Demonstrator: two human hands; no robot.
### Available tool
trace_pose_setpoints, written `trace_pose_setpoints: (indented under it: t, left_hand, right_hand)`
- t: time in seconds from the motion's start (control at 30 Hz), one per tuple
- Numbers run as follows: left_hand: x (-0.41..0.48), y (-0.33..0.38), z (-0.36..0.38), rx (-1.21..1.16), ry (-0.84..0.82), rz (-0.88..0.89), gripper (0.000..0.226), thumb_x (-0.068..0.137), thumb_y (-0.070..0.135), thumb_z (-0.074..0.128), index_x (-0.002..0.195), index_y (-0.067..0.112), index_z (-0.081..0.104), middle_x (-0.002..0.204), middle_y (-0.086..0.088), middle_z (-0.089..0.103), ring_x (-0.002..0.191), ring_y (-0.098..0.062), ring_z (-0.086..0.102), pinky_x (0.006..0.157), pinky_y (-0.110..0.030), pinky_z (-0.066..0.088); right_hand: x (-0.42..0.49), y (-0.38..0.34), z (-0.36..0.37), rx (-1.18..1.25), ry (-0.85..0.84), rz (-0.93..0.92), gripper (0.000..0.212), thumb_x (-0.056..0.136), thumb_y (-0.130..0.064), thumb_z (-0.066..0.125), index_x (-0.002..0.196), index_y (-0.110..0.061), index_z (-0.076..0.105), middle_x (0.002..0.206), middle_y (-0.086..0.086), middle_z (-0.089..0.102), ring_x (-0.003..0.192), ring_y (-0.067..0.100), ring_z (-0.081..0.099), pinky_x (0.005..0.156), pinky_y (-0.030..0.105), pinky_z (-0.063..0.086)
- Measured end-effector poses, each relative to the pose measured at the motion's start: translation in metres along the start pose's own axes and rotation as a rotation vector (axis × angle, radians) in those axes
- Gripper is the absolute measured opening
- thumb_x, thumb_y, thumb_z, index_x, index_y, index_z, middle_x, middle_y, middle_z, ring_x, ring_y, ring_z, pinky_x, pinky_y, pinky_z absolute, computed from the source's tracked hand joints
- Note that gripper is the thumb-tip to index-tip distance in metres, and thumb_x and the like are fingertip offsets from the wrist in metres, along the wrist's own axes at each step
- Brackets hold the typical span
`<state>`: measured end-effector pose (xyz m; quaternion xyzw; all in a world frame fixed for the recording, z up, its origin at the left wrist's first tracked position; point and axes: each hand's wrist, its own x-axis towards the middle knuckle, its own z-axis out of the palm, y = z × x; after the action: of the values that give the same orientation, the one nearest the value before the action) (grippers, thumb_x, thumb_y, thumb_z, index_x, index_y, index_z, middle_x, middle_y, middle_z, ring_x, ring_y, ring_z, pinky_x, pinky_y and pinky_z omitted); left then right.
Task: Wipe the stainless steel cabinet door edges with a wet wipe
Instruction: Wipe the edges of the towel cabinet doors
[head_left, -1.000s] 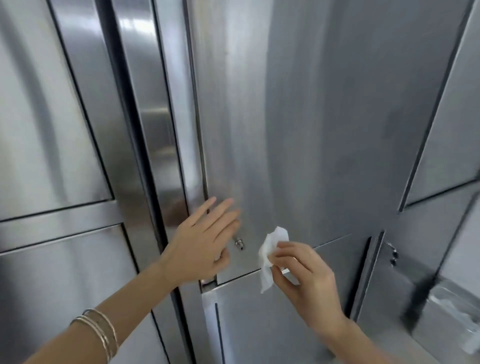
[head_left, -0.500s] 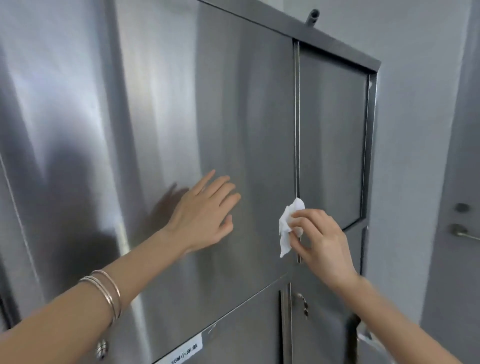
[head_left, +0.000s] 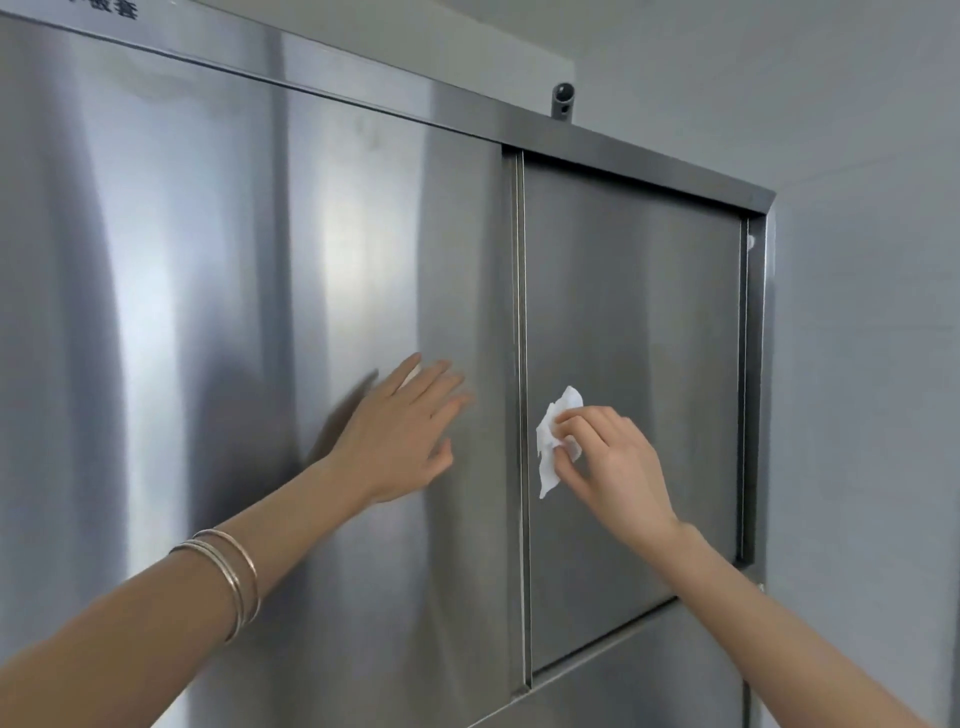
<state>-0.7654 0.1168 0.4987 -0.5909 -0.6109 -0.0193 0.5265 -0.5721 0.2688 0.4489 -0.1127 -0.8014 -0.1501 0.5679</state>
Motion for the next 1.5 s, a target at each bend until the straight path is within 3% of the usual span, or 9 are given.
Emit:
trace_pose_setpoints:
  t: [0.53,0.73,0.83,0.97,1.03,1.13,1.27,1.4,1.5]
  left_hand:
    - [0.149,-0.06,0.037,0.217,0.047,-0.116,0.079,0.09,0.056,0.021,0.147,0.002,0.034,0.155,-0.013,0.032,0.146,-0.028,0.025,0.121,-0.046,0.014]
    - [0.183,-0.098,0.034,0.33,0.028,-0.154,0.084,0.089,0.06,0.015,0.152,0.005,0.021,0.16,-0.011,0.019,0.149,-0.026,0.012,0.122,-0.044,0.005]
    - [0.187,-0.102,0.04,0.362,0.052,-0.144,0.081,0.091,0.058,0.023,0.15,0.004,0.027,0.159,-0.012,0.024,0.148,-0.027,0.016,0.121,-0.049,0.009]
    - [0.19,-0.102,0.045,0.351,0.115,-0.142,0.077,0.089,0.055,0.032,0.146,0.003,0.036,0.154,-0.013,0.034,0.145,-0.029,0.025,0.119,-0.052,0.015]
    - [0.191,-0.102,0.046,0.342,0.155,-0.14,0.076,0.088,0.054,0.035,0.144,0.003,0.04,0.152,-0.013,0.037,0.144,-0.029,0.028,0.118,-0.051,0.016]
    - [0.191,-0.103,0.048,0.342,0.175,-0.142,0.076,0.088,0.054,0.037,0.145,0.004,0.04,0.153,-0.011,0.037,0.145,-0.027,0.027,0.119,-0.048,0.013]
    - [0.191,-0.103,0.045,0.34,0.166,-0.155,0.077,0.087,0.054,0.038,0.145,0.003,0.039,0.153,-0.011,0.036,0.145,-0.027,0.027,0.12,-0.044,0.01]
    - [0.191,-0.102,0.047,0.335,0.174,-0.158,0.078,0.087,0.055,0.039,0.146,0.004,0.039,0.153,-0.011,0.036,0.145,-0.026,0.026,0.12,-0.043,0.01]
    - [0.191,-0.102,0.047,0.339,0.187,-0.159,0.077,0.087,0.055,0.04,0.146,0.005,0.039,0.153,-0.01,0.036,0.145,-0.025,0.026,0.12,-0.043,0.01]
  right_hand:
    - [0.15,0.087,0.081,0.209,0.199,-0.141,0.009,0.083,-0.002,0.06,0.092,-0.002,0.059,0.095,0.009,0.064,0.083,0.03,0.059,0.057,0.039,0.051]
    - [0.215,0.094,0.118,0.365,0.293,-0.106,0.013,0.089,-0.004,0.054,0.098,0.001,0.06,0.096,0.015,0.064,0.083,0.035,0.059,0.069,0.037,0.049]
    - [0.219,0.103,0.136,0.331,0.28,-0.153,0.029,0.094,-0.012,0.049,0.117,0.0,0.06,0.121,0.015,0.061,0.108,0.028,0.059,0.091,0.032,0.046]
    - [0.246,0.119,0.133,0.214,0.42,-0.301,0.014,0.073,0.011,0.066,0.078,-0.001,0.06,0.1,0.012,0.068,0.081,0.03,0.066,0.05,0.035,0.054]
    - [0.27,0.124,0.124,0.215,0.423,-0.325,0.015,0.073,0.013,0.066,0.076,0.0,0.059,0.098,0.013,0.068,0.078,0.033,0.066,0.048,0.039,0.054]
    - [0.281,0.131,0.123,0.227,0.423,-0.38,0.007,0.078,0.008,0.064,0.08,0.002,0.061,0.107,0.013,0.068,0.087,0.032,0.067,0.056,0.044,0.056]
    - [0.267,0.133,0.139,0.321,0.413,-0.387,0.025,0.091,-0.016,0.054,0.105,0.002,0.061,0.122,0.014,0.061,0.114,0.028,0.058,0.105,0.039,0.039]
    - [0.272,0.127,0.139,0.485,0.478,-0.297,0.023,0.088,-0.01,0.061,0.11,-0.002,0.059,0.107,0.007,0.065,0.09,0.016,0.057,0.074,0.018,0.04]
    - [0.286,0.123,0.135,0.487,0.542,-0.299,0.015,0.085,0.001,0.061,0.1,0.0,0.061,0.103,0.009,0.066,0.09,0.025,0.062,0.071,0.035,0.052]
